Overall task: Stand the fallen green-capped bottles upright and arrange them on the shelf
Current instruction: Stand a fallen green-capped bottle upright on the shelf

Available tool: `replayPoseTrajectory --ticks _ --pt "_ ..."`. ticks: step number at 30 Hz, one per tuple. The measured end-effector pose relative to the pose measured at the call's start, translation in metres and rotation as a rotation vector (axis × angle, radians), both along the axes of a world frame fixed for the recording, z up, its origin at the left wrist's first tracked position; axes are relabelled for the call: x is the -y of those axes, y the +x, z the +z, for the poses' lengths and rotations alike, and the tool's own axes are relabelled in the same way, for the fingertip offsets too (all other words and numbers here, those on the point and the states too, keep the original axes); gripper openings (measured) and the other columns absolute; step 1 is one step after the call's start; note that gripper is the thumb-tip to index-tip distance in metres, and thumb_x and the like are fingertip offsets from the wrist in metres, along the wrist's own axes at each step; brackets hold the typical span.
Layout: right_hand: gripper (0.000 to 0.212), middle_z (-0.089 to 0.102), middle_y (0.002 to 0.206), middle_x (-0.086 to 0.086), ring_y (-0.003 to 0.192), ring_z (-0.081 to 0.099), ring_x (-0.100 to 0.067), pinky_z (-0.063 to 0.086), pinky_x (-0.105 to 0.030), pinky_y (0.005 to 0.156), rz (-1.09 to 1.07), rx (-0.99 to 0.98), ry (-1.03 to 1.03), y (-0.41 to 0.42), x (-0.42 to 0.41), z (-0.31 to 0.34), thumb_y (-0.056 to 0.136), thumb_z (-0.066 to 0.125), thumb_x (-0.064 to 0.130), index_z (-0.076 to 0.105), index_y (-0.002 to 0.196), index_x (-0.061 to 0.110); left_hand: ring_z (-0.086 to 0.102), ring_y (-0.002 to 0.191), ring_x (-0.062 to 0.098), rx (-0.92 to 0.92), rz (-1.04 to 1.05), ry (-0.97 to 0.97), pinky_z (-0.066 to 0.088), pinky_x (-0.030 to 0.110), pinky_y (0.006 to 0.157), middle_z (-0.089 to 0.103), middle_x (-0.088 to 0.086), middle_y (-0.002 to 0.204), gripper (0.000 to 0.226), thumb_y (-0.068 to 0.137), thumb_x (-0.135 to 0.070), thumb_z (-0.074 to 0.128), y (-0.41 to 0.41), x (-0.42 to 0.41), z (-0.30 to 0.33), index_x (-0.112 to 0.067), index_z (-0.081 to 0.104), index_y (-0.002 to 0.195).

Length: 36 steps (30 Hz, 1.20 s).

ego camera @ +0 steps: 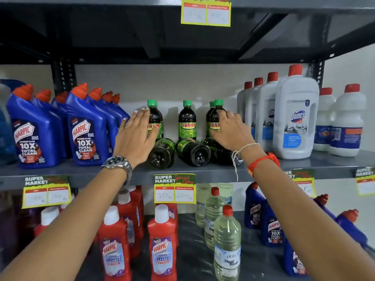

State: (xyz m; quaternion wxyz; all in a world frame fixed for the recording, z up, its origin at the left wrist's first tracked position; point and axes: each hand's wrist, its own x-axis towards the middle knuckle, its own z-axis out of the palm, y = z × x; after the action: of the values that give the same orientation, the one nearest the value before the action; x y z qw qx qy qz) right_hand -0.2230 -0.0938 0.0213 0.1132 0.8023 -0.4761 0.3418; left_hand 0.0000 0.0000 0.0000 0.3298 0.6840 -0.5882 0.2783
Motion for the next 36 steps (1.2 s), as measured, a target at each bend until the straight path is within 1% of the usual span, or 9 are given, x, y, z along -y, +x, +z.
replayPoseTrajectory --ticks 5,9,12,14,17,20,25,31,36 --pt "0.059 0.051 0.130 -0.022 0.124 0.043 -0.040 0.043 -0.047 0.093 -0.032 -0.076 0.250 0.000 0.015 -0.012 0.087 0.052 0.037 0.036 0.133 0.005 0.018 0.144 0.020 -0.012 0.063 0.097 0.014 0.042 0.119 0.022 0.007 0.155 0.060 0.092 -0.039 0.024 0.034 -0.003 -0.028 -0.011 0.021 0.144" --pt "0.047 0.060 0.117 -0.016 0.107 0.056 -0.034 0.043 -0.038 0.080 -0.065 -0.168 0.337 0.000 0.020 -0.012 0.086 0.050 0.041 0.046 0.119 0.007 0.020 0.143 0.019 -0.076 0.061 0.250 0.018 0.039 0.117 0.023 0.005 0.155 0.058 0.092 -0.036 0.027 0.048 -0.004 -0.045 -0.012 0.022 0.145" --pt "0.039 0.061 0.106 -0.011 0.096 0.057 -0.029 0.044 -0.035 0.079 -0.085 -0.249 0.406 0.002 0.022 -0.007 0.083 0.054 0.041 0.050 0.107 0.010 0.038 0.134 0.026 -0.082 0.113 0.449 0.038 0.040 0.094 0.033 0.006 0.151 0.061 0.088 -0.043 0.019 0.050 -0.007 -0.051 -0.018 0.029 0.142" --pt "0.045 0.060 0.104 -0.009 0.097 0.058 -0.027 0.046 -0.035 0.084 -0.106 -0.287 0.442 0.004 0.023 -0.005 0.081 0.058 0.040 0.051 0.115 0.010 0.046 0.125 0.028 0.014 0.165 0.527 0.037 0.036 0.075 0.038 0.006 0.148 0.063 0.084 -0.043 0.013 0.051 -0.010 -0.050 -0.021 0.031 0.140" --pt "0.047 0.062 0.108 -0.008 0.098 0.058 -0.025 0.045 -0.033 0.083 -0.150 -0.320 0.453 0.007 0.025 -0.003 0.079 0.062 0.042 0.053 0.115 0.013 0.047 0.121 0.029 0.315 0.217 0.643 0.044 0.037 0.071 0.034 0.008 0.147 0.052 0.089 -0.018 0.022 0.053 -0.010 -0.049 -0.024 0.027 0.140" --pt "0.040 0.060 0.097 -0.006 0.091 0.055 -0.026 0.040 -0.033 0.080 -0.177 -0.279 0.400 0.009 0.029 -0.005 0.078 0.061 0.039 0.054 0.108 0.014 0.049 0.118 0.028 0.421 0.219 0.702 0.044 0.035 0.066 0.038 0.008 0.142 0.053 0.090 -0.007 0.028 0.054 -0.009 -0.048 -0.026 0.027 0.139" --pt "0.045 0.057 0.087 -0.006 0.092 0.057 -0.030 0.040 -0.034 0.079 -0.134 -0.049 0.289 0.000 0.033 -0.012 0.072 0.064 0.047 0.045 0.094 0.013 0.050 0.117 0.027 0.450 0.239 0.668 0.044 0.035 0.063 0.035 0.003 0.146 0.052 0.090 -0.009 0.027 0.055 -0.007 -0.051 -0.031 0.029 0.138" --pt "0.081 0.060 0.124 -0.005 0.114 0.057 -0.026 0.043 -0.035 0.092 0.089 0.659 0.235 0.001 0.031 -0.015 0.062 0.078 0.043 0.043 0.131 0.020 0.052 0.116 0.027 0.450 0.233 0.653 0.052 0.038 0.067 0.035 0.002 0.146 0.052 0.090 -0.009 0.029 0.058 -0.007 -0.052 -0.032 0.029 0.137" --pt "0.078 0.049 0.101 0.004 0.093 0.048 -0.018 0.039 -0.033 0.094 0.209 0.894 0.140 0.002 0.022 -0.013 0.064 0.081 0.030 0.037 0.126 0.015 0.050 0.120 0.026 0.433 0.234 0.646 0.050 0.036 0.070 0.032 0.000 0.149 0.052 0.091 -0.015 0.032 0.056 -0.009 -0.053 -0.035 0.026 0.138"
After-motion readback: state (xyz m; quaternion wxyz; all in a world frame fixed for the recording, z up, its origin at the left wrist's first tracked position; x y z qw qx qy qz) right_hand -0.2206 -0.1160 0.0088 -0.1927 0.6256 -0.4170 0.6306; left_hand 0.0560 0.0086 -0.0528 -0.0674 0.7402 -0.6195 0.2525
